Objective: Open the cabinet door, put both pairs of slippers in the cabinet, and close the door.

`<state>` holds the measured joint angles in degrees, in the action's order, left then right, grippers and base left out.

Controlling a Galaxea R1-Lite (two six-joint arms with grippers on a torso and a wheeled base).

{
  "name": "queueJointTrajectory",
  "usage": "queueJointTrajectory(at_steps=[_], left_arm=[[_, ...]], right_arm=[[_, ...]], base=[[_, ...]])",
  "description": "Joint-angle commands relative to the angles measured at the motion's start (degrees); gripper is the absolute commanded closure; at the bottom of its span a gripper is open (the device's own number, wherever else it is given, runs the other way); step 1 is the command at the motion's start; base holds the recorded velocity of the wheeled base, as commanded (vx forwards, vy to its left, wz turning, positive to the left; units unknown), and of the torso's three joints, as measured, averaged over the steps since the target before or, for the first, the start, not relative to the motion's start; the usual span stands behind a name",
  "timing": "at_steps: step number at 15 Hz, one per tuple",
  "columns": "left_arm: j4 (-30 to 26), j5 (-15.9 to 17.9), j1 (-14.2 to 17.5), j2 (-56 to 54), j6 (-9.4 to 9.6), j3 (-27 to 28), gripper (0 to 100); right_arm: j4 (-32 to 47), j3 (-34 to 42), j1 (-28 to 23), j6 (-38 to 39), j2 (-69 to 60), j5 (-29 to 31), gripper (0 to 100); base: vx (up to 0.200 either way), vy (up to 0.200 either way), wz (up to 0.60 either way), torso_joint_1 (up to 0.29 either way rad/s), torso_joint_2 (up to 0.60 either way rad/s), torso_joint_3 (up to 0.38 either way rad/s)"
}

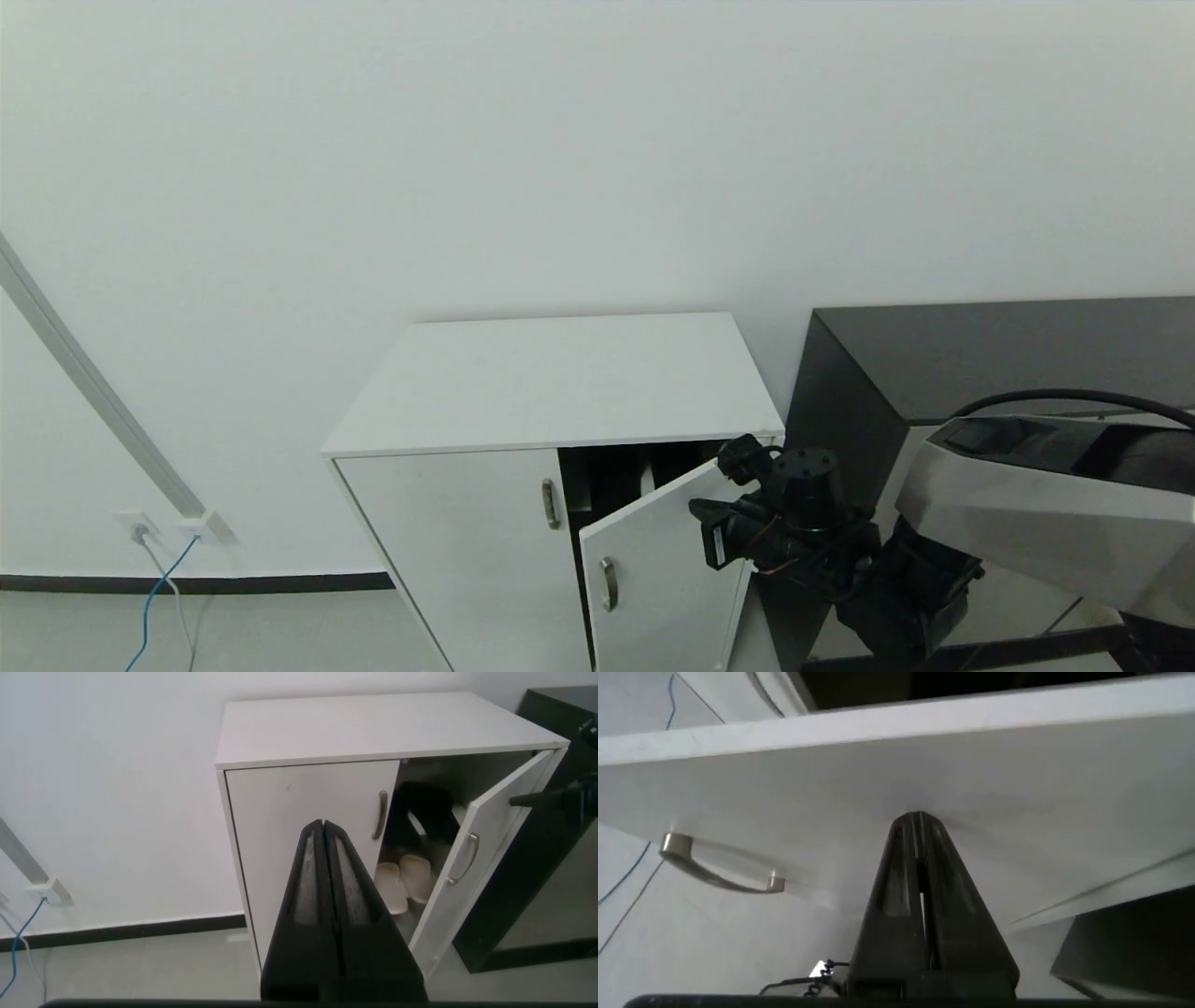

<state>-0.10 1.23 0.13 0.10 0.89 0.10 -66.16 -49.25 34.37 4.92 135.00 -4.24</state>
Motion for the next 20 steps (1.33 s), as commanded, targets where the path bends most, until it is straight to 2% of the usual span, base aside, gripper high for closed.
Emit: queueJointTrajectory(at_steps=[1, 7, 14, 20], left_arm=[[0.01, 0.0, 0.04, -0.01, -0.01, -0.01, 100], [0.01, 0.0, 0.04, -0.01, -0.01, -0.01, 100], [0.01, 0.0, 0.04, -0.01, -0.01, -0.01, 100], [0.01, 0.0, 0.04, -0.01, -0.01, -0.01, 100]], right_arm=[[1.47, -2.87, 0.09, 0.0, 0.09, 0.9, 100], [4.99, -8.23, -0.09, 0.0, 1.67, 6.26, 100], [9.82, -15.88, 0.0, -0.27, 4.57, 8.64, 100], [10.79, -18.95, -0.88, -0.44, 5.98, 8.72, 100]], base=[[0.0, 0.0, 0.0, 0.0, 0.0, 0.0], [0.0, 0.0, 0.0, 0.0, 0.0, 0.0], [0.0, 0.0, 0.0, 0.0, 0.0, 0.0], [0.0, 0.0, 0.0, 0.0, 0.0, 0.0]])
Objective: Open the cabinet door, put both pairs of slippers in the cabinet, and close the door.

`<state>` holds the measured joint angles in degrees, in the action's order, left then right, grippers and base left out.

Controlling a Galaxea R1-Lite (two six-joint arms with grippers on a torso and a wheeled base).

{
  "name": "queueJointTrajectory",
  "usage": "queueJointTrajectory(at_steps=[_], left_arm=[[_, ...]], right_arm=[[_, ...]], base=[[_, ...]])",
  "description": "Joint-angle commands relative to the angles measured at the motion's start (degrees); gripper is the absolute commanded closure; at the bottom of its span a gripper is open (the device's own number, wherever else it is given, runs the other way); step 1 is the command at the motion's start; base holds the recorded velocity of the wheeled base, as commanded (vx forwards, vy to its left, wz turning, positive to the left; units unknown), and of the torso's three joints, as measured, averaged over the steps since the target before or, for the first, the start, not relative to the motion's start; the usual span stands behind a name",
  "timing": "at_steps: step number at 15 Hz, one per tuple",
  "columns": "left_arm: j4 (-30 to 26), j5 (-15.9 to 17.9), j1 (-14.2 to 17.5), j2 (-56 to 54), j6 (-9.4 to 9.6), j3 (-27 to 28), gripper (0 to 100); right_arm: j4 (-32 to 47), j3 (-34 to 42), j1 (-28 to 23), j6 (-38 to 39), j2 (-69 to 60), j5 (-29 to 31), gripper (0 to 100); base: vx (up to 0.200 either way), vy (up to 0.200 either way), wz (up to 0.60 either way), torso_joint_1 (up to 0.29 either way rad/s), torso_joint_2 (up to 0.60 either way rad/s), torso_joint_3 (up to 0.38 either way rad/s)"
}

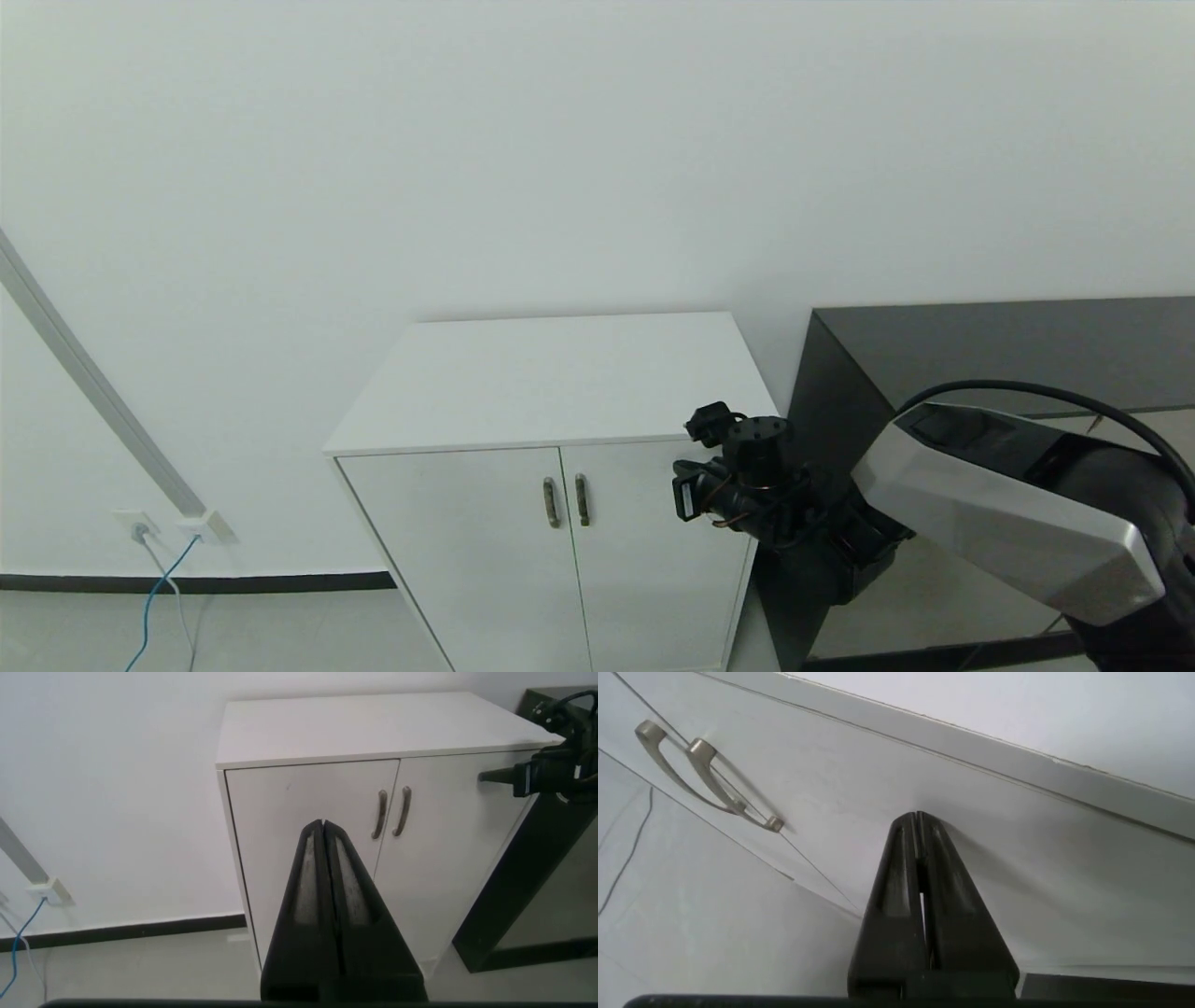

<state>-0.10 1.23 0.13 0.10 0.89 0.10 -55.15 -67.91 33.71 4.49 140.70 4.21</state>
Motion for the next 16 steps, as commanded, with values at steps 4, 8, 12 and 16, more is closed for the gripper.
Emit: queueJointTrajectory(at_steps=[4, 8, 12, 16], left_arm=[[0.01, 0.0, 0.04, -0.01, -0.01, -0.01, 100], [0.01, 0.0, 0.04, -0.01, -0.01, -0.01, 100], [0.01, 0.0, 0.04, -0.01, -0.01, -0.01, 100], [0.01, 0.0, 0.04, -0.01, -0.01, -0.01, 100]], right_arm=[[-0.4, 0.5, -0.13, 0.0, -0.08, 0.28, 100], [-2.07, 4.37, 0.22, -0.09, -2.54, 0.19, 100], [-5.14, 10.96, 0.83, -0.09, -7.2, 0.19, 100], [-10.33, 21.16, 0.57, 0.17, -16.16, 0.01, 100]], base=[[0.0, 0.0, 0.0, 0.0, 0.0, 0.0], [0.0, 0.0, 0.0, 0.0, 0.0, 0.0], [0.0, 0.0, 0.0, 0.0, 0.0, 0.0], [0.0, 0.0, 0.0, 0.0, 0.0, 0.0]])
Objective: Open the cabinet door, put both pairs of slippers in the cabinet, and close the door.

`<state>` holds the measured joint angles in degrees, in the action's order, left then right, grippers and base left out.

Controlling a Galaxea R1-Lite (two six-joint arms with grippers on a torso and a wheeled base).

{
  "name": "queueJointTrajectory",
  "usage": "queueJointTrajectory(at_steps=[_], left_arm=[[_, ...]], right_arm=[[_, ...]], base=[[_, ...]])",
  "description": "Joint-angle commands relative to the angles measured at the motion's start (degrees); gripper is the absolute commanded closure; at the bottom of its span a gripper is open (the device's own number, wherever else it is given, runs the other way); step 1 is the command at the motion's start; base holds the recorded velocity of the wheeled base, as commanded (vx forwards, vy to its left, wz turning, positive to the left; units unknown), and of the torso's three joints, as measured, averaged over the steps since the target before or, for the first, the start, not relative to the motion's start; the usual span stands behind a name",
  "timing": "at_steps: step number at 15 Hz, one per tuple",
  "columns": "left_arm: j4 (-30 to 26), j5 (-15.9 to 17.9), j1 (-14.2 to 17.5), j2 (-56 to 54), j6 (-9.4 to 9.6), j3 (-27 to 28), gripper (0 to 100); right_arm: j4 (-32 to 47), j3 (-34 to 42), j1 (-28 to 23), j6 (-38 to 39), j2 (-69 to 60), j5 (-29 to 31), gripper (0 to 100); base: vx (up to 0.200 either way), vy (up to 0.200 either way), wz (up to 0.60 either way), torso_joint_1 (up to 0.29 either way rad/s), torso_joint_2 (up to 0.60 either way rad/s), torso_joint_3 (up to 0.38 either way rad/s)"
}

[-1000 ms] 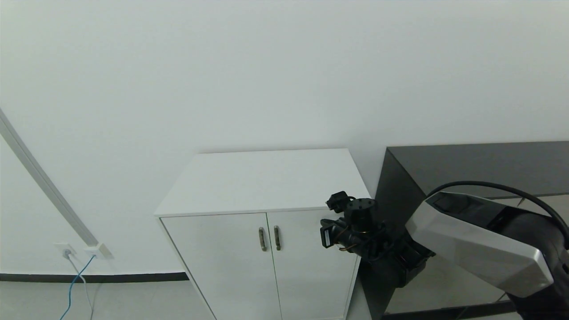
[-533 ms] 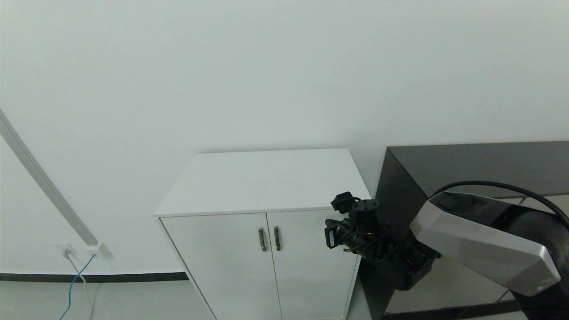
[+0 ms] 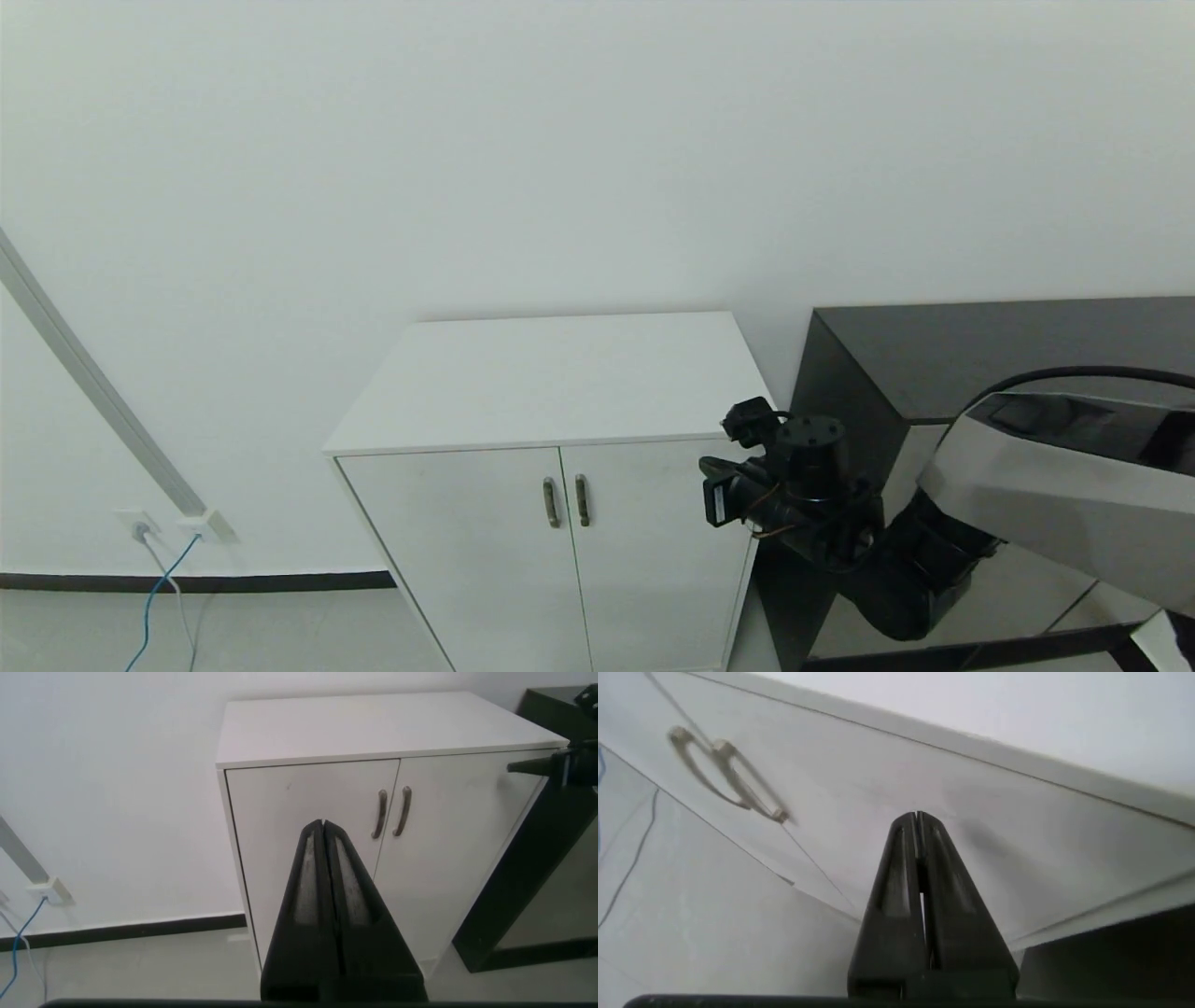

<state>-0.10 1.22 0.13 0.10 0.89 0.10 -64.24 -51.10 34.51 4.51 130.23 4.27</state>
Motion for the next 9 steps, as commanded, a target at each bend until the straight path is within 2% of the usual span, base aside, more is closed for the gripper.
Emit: queueJointTrajectory(at_steps=[1, 4, 9], left_arm=[[0.01, 0.01, 0.04, -0.01, -0.01, -0.01, 100], [0.01, 0.01, 0.04, -0.01, -0.01, -0.01, 100], [0.01, 0.01, 0.04, -0.01, -0.1, -0.01, 100]], right_arm=[[-1.5, 6.89, -0.41, 0.15, -8.06, 0.04, 100], [-3.08, 13.05, -3.4, 0.24, -14.22, 0.13, 100], [-3.87, 25.97, -12.1, 0.5, -24.41, 0.22, 100]], base=[[0.0, 0.0, 0.0, 0.0, 0.0, 0.0], [0.0, 0.0, 0.0, 0.0, 0.0, 0.0], [0.0, 0.0, 0.0, 0.0, 0.0, 0.0]])
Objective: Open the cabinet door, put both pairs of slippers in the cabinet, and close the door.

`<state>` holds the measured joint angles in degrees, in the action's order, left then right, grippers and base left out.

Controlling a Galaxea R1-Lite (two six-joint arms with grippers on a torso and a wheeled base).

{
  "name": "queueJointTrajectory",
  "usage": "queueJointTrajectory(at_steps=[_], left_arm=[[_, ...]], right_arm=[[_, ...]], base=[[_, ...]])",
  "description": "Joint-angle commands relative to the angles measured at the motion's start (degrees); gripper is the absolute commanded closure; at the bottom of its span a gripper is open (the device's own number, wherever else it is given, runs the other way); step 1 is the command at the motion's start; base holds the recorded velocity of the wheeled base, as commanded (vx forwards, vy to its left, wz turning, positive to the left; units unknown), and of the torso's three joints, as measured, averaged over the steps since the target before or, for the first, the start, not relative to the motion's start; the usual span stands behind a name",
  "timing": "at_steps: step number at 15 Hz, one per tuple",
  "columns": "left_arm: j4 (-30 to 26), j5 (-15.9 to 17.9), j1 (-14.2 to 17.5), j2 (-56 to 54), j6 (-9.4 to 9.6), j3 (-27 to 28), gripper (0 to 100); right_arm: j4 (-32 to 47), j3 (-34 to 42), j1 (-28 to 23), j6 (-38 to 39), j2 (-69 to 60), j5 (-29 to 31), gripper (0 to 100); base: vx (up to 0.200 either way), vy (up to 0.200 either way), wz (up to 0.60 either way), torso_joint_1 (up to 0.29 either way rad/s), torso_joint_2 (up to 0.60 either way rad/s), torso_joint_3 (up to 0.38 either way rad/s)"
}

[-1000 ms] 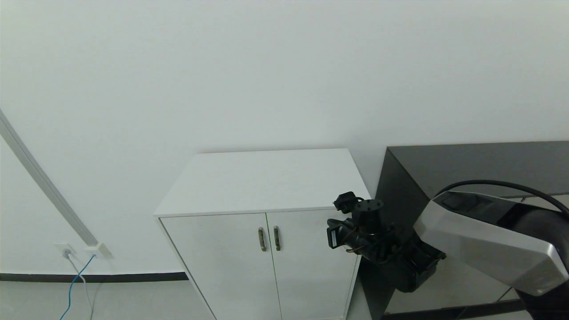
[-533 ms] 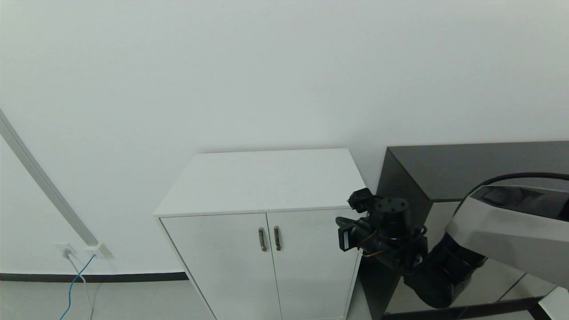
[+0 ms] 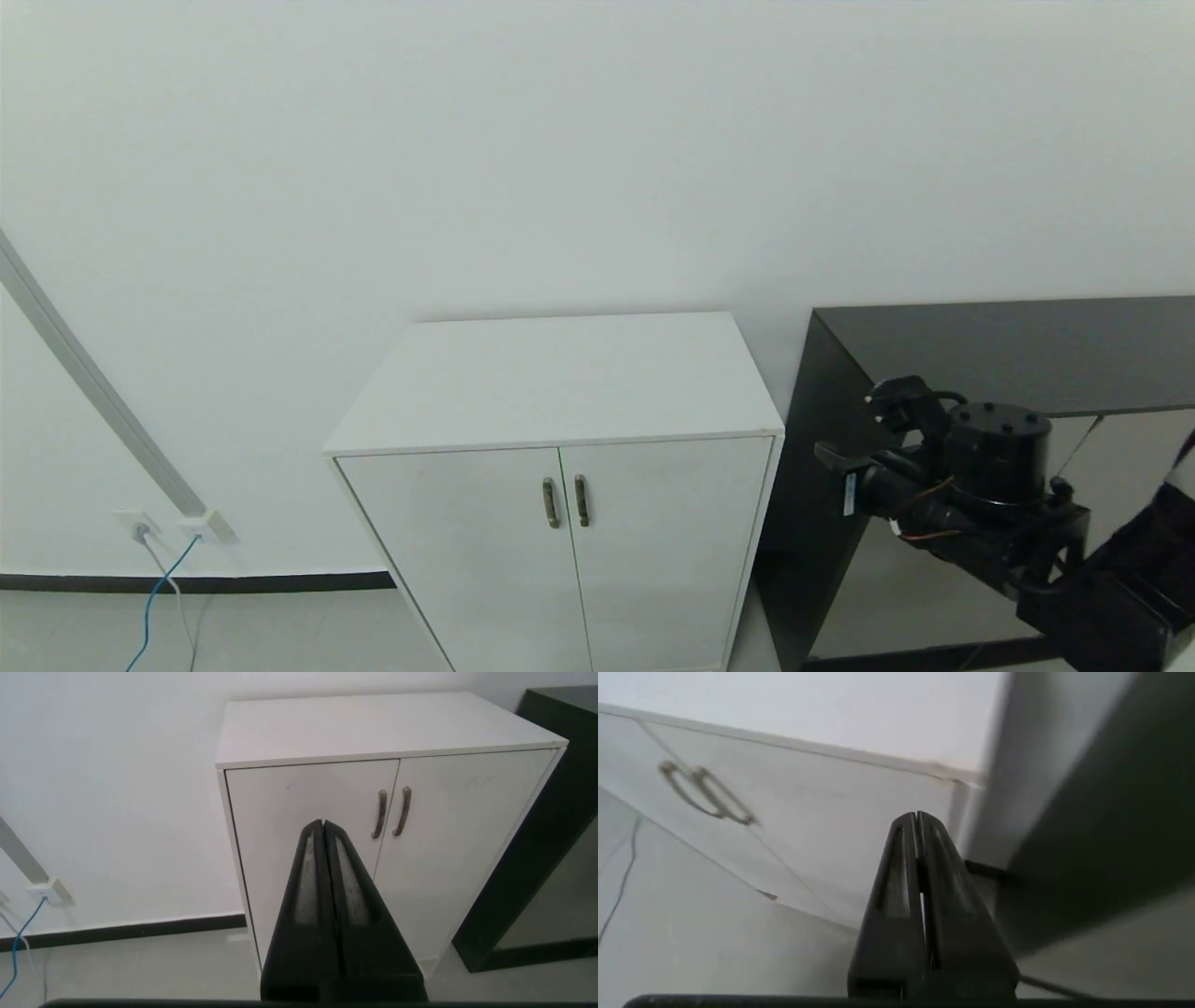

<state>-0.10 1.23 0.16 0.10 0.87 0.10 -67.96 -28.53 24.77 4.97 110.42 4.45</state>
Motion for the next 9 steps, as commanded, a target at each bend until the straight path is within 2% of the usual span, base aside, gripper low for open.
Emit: queueJointTrajectory(at_steps=[1, 3, 9], left_arm=[[0.01, 0.0, 0.02, -0.01, 0.01, -0.01, 100], [0.01, 0.0, 0.02, -0.01, -0.07, -0.01, 100], [0.01, 0.0, 0.02, -0.01, 0.01, -0.01, 100]], right_arm=[[-0.68, 6.38, -4.38, 0.04, -6.18, 1.0, 100], [-2.0, 10.07, -7.28, -0.05, -7.85, 3.64, 100], [-2.61, 19.03, -13.7, -0.32, -16.82, 3.99, 100]], base=[[0.0, 0.0, 0.0, 0.0, 0.0, 0.0], [0.0, 0.0, 0.0, 0.0, 0.0, 0.0], [0.0, 0.0, 0.0, 0.0, 0.0, 0.0]])
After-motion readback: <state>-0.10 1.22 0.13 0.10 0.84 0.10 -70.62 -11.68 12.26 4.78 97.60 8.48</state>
